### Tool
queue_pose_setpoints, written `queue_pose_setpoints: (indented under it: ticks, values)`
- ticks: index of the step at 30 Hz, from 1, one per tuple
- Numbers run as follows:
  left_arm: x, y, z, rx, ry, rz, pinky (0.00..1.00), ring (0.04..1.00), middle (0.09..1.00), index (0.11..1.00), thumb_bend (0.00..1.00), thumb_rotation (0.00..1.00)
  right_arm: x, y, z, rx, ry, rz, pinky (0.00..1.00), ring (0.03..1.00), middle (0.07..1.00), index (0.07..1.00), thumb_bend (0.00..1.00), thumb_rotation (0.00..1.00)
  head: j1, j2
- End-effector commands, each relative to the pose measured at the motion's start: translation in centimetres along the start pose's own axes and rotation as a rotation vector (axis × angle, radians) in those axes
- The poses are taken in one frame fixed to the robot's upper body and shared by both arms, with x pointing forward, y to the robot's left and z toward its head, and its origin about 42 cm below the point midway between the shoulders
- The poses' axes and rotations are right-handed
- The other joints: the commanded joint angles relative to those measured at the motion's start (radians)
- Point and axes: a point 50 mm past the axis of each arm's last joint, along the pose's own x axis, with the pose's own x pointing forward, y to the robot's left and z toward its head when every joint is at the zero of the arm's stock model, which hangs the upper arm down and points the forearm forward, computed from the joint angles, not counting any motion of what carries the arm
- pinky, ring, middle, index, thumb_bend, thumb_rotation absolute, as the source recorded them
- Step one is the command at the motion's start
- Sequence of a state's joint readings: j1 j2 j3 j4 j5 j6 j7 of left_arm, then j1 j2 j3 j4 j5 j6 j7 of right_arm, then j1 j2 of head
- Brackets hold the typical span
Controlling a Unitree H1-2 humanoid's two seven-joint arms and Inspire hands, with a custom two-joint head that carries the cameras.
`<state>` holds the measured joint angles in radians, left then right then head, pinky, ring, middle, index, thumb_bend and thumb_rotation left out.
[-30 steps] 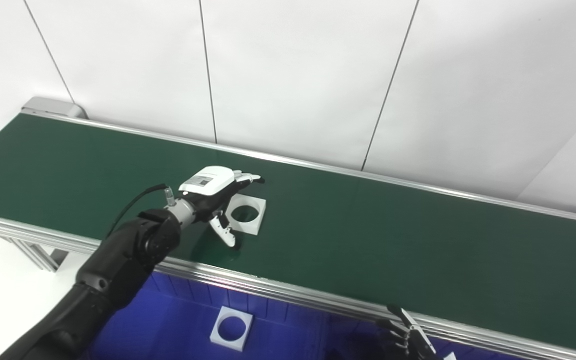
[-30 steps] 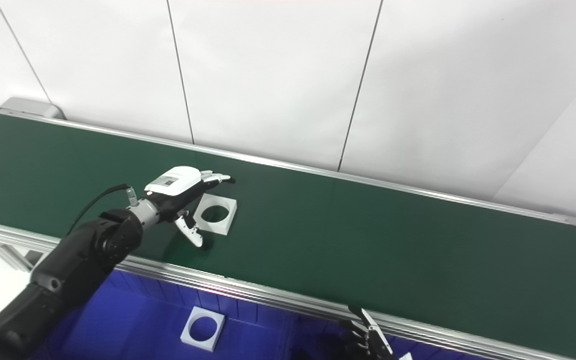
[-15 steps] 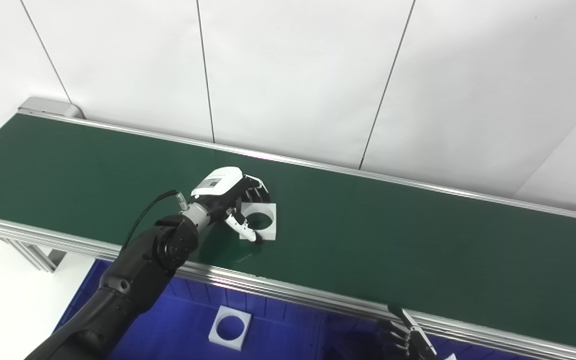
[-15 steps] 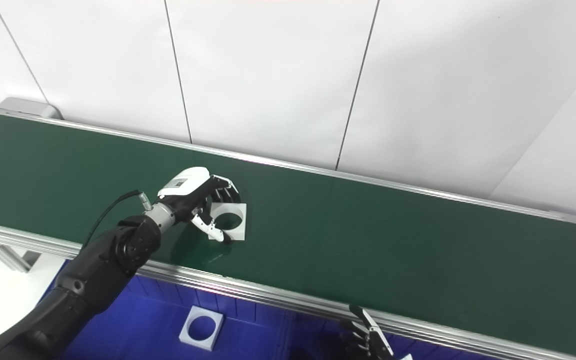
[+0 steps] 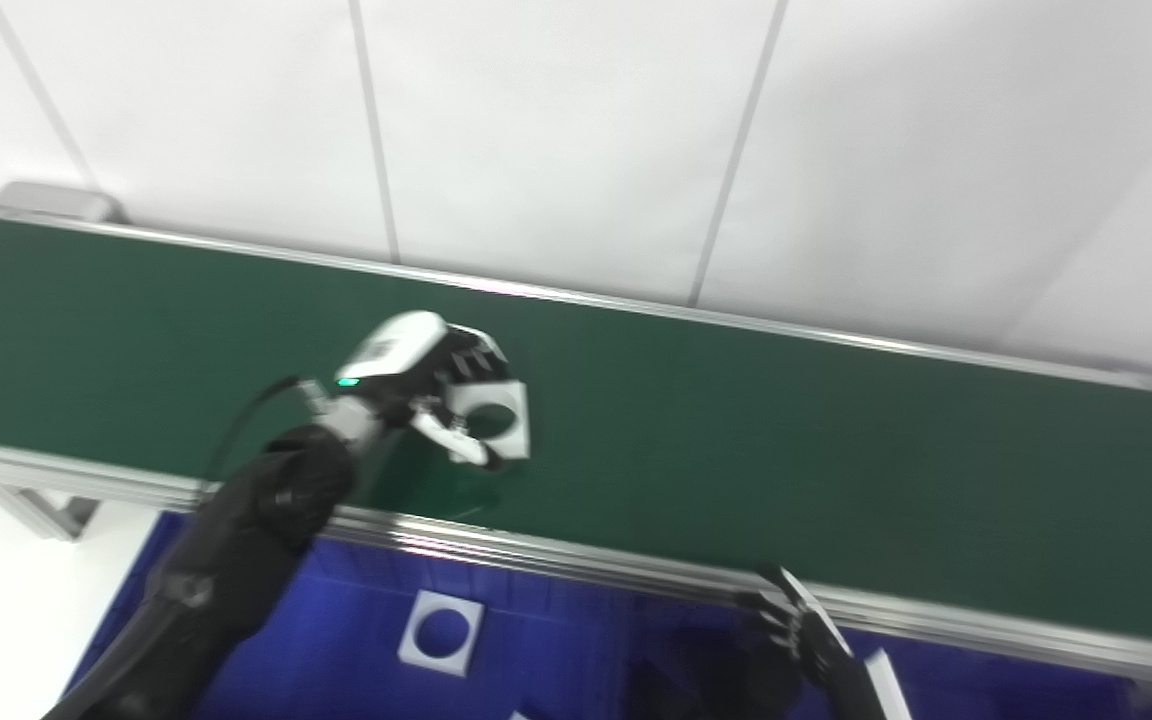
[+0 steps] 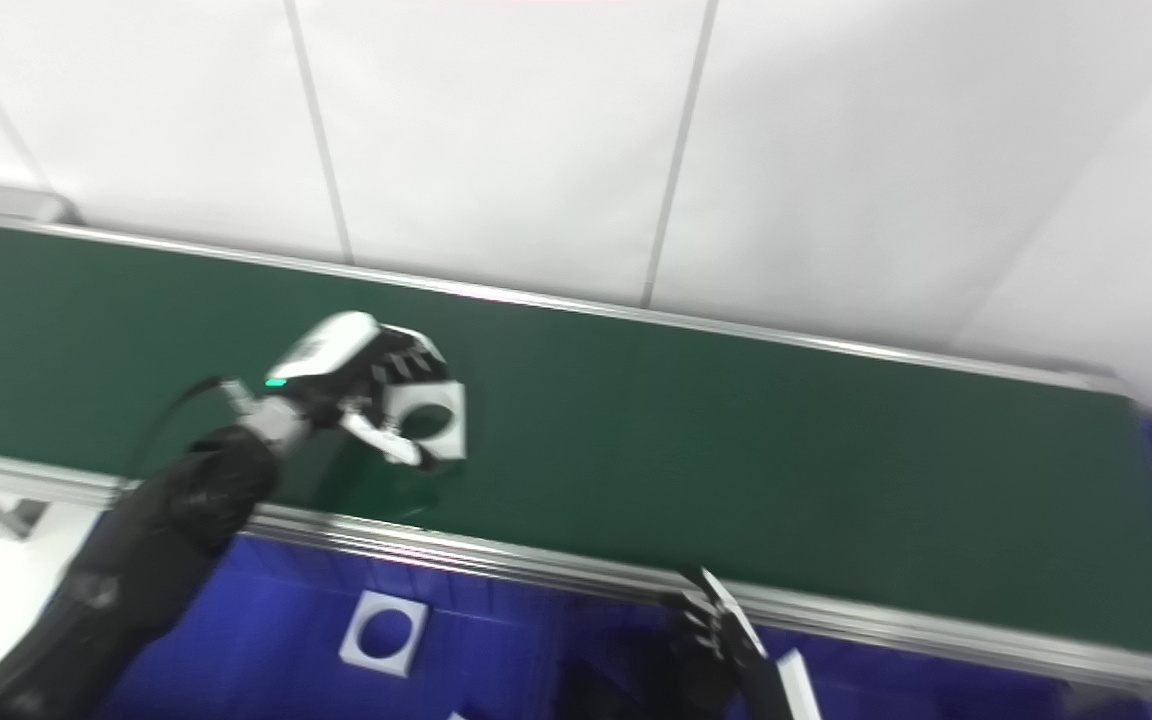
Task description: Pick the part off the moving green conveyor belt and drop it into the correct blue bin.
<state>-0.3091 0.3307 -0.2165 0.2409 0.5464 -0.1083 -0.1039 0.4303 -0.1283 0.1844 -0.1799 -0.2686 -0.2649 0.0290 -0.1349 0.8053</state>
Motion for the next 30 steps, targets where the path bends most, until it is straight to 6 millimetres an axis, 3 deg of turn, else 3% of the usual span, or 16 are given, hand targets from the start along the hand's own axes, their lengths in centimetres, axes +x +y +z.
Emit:
queue_pose_setpoints:
  ticks: [1,6,11,16,22,28,30]
  values:
    - [-0.5,2.5,1.5,-0.035,-0.1,0.1,0.27,0.361,0.445,0.531,0.49,0.0,0.3,-0.1,0.9,0.008,-0.03,-0.015,0.65,0.743,0.796,0.901,0.78,0.31,-0.006,0.007]
    - [-3.0,3.0,2.6,-0.108,-0.192,0.15,0.38,0.422,0.488,0.507,0.5,0.0,0.7,0.1,1.0,0.01,-0.038,-0.015,0.65,0.74,0.796,0.899,0.79,0.33,-0.034,0.039]
    - [-5.2,2.5,2.8,-0.19,-0.294,0.125,0.31,0.381,0.472,0.53,0.49,0.0,1.1,0.1,1.3,0.005,-0.046,-0.022,0.64,0.733,0.791,0.895,0.8,0.36,-0.059,0.074]
    - [-8.0,0.6,2.5,-0.235,-0.325,0.041,0.26,0.358,0.477,0.528,0.49,0.0,1.3,0.0,1.8,-0.003,-0.041,-0.024,0.65,0.733,0.792,0.894,0.8,0.36,-0.072,0.11]
    - [-10.8,-2.1,1.5,-0.278,-0.324,-0.058,0.35,0.409,0.502,0.512,0.5,0.0,1.4,-0.2,2.0,0.007,-0.045,-0.028,0.65,0.728,0.788,0.895,0.8,0.36,-0.069,0.126]
    - [-12.3,-4.0,0.9,-0.243,-0.304,-0.133,0.35,0.408,0.496,0.51,0.5,0.0,1.4,-0.4,2.3,0.004,-0.04,-0.029,0.65,0.726,0.788,0.894,0.8,0.35,-0.066,0.131]
    - [-12.7,-4.7,0.8,-0.26,-0.292,-0.175,0.4,0.423,0.48,0.512,0.5,0.0,1.5,-0.4,2.3,0.009,-0.042,-0.028,0.64,0.726,0.789,0.896,0.8,0.34,-0.066,0.131]
